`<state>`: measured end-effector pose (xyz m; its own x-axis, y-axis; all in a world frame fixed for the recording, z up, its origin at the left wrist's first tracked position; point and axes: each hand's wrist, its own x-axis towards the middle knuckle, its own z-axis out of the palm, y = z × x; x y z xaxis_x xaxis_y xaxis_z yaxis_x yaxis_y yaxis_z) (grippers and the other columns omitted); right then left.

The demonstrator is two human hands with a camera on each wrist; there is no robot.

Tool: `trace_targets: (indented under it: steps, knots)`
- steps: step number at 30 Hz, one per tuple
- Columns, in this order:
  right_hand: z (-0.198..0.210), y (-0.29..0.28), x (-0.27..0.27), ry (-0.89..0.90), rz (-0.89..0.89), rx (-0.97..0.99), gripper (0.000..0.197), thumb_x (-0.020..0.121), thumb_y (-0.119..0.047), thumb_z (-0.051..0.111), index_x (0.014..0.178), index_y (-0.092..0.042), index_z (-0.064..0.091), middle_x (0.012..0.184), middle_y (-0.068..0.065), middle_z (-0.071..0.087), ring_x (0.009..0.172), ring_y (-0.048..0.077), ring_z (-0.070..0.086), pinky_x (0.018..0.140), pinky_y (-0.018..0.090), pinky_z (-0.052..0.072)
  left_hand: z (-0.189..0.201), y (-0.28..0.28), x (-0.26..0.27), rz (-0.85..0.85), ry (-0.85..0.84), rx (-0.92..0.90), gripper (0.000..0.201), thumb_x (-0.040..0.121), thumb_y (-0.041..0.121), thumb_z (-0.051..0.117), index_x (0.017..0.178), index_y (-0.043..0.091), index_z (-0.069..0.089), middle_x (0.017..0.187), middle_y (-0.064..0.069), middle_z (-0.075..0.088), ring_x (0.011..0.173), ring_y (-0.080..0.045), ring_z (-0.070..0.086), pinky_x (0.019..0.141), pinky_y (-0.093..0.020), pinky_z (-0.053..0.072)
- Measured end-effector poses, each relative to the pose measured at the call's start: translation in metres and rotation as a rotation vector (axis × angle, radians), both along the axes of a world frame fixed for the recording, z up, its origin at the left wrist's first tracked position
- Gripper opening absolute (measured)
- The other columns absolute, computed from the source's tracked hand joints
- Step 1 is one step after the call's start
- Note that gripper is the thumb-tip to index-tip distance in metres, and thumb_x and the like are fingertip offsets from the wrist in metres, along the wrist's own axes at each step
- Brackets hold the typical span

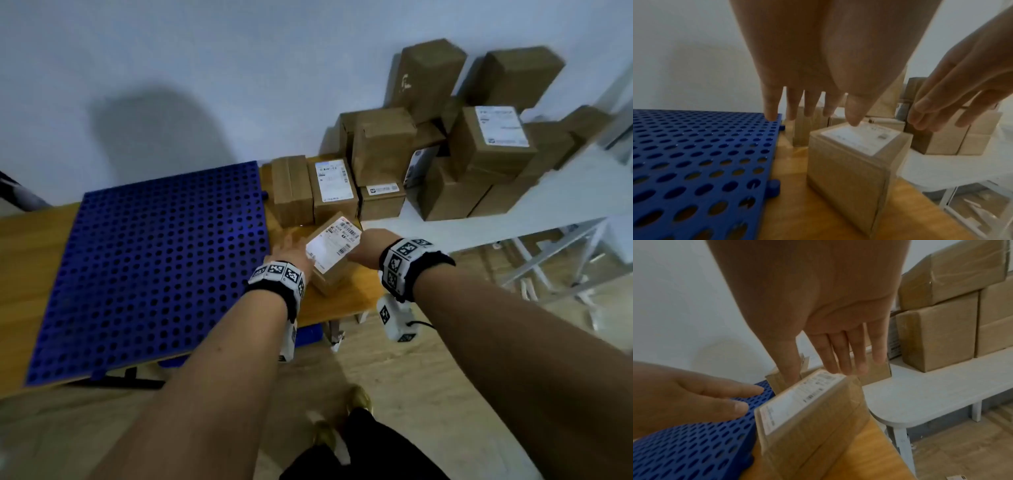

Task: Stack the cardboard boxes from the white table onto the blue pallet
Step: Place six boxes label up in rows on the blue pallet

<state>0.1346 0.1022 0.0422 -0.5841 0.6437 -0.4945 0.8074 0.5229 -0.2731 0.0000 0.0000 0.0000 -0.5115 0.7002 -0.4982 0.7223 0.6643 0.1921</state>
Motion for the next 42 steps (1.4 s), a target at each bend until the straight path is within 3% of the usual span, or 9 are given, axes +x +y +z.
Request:
trace_targets:
  steps: [9, 15, 19, 23, 28, 33, 36, 40, 42]
  knots:
    - [-0.018, 0.013, 0.003, 0.06, -0.092, -0.09, 0.038, 0.095, -0.032, 0.056, 0.128, -0.014, 0.05, 0.127, 0.009, 0.06, 0.112, 0.025, 0.06, 0.089, 0.034, 0.048, -0.019, 0.007, 0.016, 0.103, -0.007, 0.002, 0.047, 0.098, 0.033, 0.042, 0.14, 0.013, 0.033, 0.139, -0.013, 0.042, 0.123, -0.032, 0.047, 0.098, -0.047, 0.045]
    - [-0.034, 0.015, 0.003, 0.121, -0.275, -0.159, 0.053, 0.092, -0.023, 0.062, 0.136, -0.01, 0.037, 0.127, 0.011, 0.06, 0.112, 0.027, 0.06, 0.092, 0.037, 0.051, -0.028, 0.004, 0.03, 0.193, -0.069, -0.003, 0.061, 0.092, 0.047, 0.05, 0.141, 0.013, 0.035, 0.138, -0.014, 0.042, 0.121, -0.032, 0.049, 0.096, -0.043, 0.047]
    - [-0.044, 0.01, 0.004, 0.062, -0.266, -0.276, 0.04, 0.093, -0.028, 0.061, 0.129, -0.012, 0.052, 0.13, 0.009, 0.06, 0.116, 0.025, 0.059, 0.09, 0.033, 0.047, -0.032, 0.0, 0.035, 0.242, -0.142, 0.047, 0.056, 0.086, 0.051, 0.057, 0.131, 0.019, 0.047, 0.13, -0.01, 0.054, 0.111, -0.03, 0.057, 0.092, -0.043, 0.05]
    - [-0.05, 0.004, -0.003, 0.074, -0.303, -0.361, 0.041, 0.098, -0.035, 0.05, 0.132, -0.013, 0.054, 0.132, 0.009, 0.06, 0.115, 0.026, 0.06, 0.091, 0.034, 0.049, -0.028, -0.006, 0.037, 0.317, -0.176, 0.085, 0.044, 0.09, 0.042, 0.058, 0.124, 0.014, 0.05, 0.12, -0.009, 0.061, 0.102, -0.027, 0.061, 0.081, -0.035, 0.051]
    - [-0.038, 0.001, -0.022, 0.122, -0.253, -0.322, 0.041, 0.098, -0.04, 0.044, 0.125, -0.011, 0.056, 0.123, 0.01, 0.062, 0.105, 0.028, 0.062, 0.089, 0.035, 0.05, -0.01, -0.022, 0.036, 0.431, -0.106, 0.175, 0.042, 0.095, 0.038, 0.05, 0.126, 0.011, 0.043, 0.112, -0.009, 0.06, 0.091, -0.025, 0.06, 0.067, -0.03, 0.045]
    - [-0.019, -0.006, -0.056, 0.174, -0.15, -0.221, 0.057, 0.097, -0.048, 0.044, 0.138, -0.008, 0.042, 0.136, 0.014, 0.053, 0.118, 0.033, 0.055, 0.093, 0.037, 0.046, 0.013, -0.046, 0.017, 0.514, -0.05, 0.28, 0.023, 0.094, 0.036, 0.048, 0.099, 0.015, 0.039, 0.085, -0.005, 0.056, 0.061, -0.016, 0.049, 0.048, -0.028, 0.034]
    - [-0.003, -0.018, -0.084, 0.196, -0.032, -0.196, 0.064, 0.097, -0.052, 0.042, 0.142, -0.006, 0.037, 0.141, 0.014, 0.049, 0.122, 0.033, 0.053, 0.09, 0.035, 0.045, 0.025, -0.067, -0.003, 0.584, -0.006, 0.308, 0.023, 0.094, 0.036, 0.047, 0.097, 0.015, 0.039, 0.076, -0.001, 0.05, 0.057, -0.014, 0.046, 0.046, -0.028, 0.031]
    - [0.008, -0.041, -0.124, 0.195, 0.083, -0.203, 0.067, 0.096, -0.055, 0.041, 0.143, -0.008, 0.034, 0.135, 0.012, 0.053, 0.108, 0.029, 0.06, 0.075, 0.034, 0.051, 0.032, -0.094, -0.031, 0.677, -0.001, 0.324, 0.022, 0.095, 0.036, 0.046, 0.097, 0.015, 0.039, 0.076, -0.002, 0.051, 0.058, -0.016, 0.047, 0.047, -0.028, 0.033]
    - [0.009, -0.051, -0.141, 0.192, 0.113, -0.221, 0.068, 0.097, -0.054, 0.041, 0.145, -0.007, 0.032, 0.135, 0.012, 0.052, 0.108, 0.029, 0.06, 0.074, 0.033, 0.05, 0.032, -0.104, -0.044, 0.713, -0.008, 0.327, 0.022, 0.095, 0.035, 0.045, 0.098, 0.015, 0.039, 0.076, -0.002, 0.05, 0.057, -0.016, 0.046, 0.046, -0.028, 0.033]
